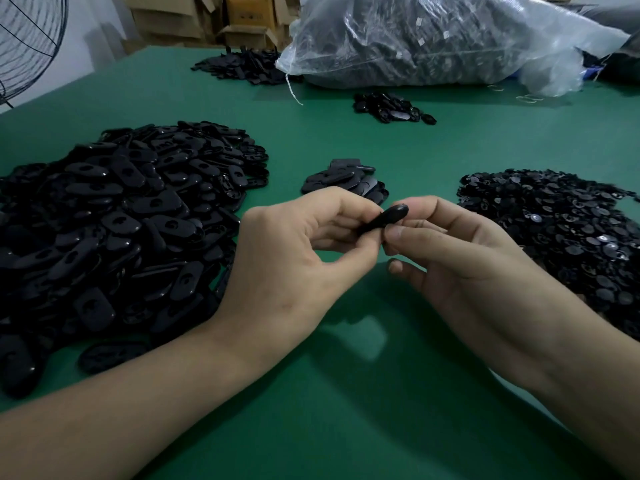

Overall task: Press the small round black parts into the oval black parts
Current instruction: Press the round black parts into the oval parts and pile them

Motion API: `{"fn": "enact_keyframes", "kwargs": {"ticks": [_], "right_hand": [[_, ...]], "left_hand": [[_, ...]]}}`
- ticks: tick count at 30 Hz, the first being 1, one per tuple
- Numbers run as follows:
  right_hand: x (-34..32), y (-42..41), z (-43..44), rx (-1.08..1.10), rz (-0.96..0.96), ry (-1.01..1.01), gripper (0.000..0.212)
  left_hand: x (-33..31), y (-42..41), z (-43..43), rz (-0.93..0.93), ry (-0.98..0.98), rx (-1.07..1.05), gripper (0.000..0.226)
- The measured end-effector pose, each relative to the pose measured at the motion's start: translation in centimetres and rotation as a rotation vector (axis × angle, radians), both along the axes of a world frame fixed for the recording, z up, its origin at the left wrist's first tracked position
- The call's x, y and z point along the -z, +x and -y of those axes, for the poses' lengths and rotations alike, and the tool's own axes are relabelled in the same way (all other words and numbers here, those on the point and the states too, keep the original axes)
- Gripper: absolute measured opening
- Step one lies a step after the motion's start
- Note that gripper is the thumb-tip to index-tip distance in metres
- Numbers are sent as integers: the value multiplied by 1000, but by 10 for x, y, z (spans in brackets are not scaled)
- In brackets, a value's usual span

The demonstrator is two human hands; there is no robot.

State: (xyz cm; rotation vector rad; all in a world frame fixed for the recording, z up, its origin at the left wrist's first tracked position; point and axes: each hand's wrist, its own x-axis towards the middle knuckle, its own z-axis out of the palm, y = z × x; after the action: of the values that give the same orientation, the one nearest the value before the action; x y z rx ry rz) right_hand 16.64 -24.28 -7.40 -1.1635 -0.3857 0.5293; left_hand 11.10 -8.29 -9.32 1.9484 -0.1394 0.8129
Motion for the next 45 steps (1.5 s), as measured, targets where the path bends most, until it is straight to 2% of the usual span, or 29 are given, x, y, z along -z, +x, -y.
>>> {"fn": "enact_keyframes", "kwargs": {"ticks": [8,13,40,45], "right_hand": [[1,-1,-1,-30,-51,-1,24],[2,-2,-2,-50,-98,13,19],[2,-1,2,-136,-173,122,20],[4,-4,-2,-103,-161,147,19]], "left_hand": [[-3,-5,0,112,194,-79,15],[-5,-7,-1,199,280,-114,12],[-4,-8,-10,335,495,-169,10],[-4,-7,-6,282,430,-172,10]]}}
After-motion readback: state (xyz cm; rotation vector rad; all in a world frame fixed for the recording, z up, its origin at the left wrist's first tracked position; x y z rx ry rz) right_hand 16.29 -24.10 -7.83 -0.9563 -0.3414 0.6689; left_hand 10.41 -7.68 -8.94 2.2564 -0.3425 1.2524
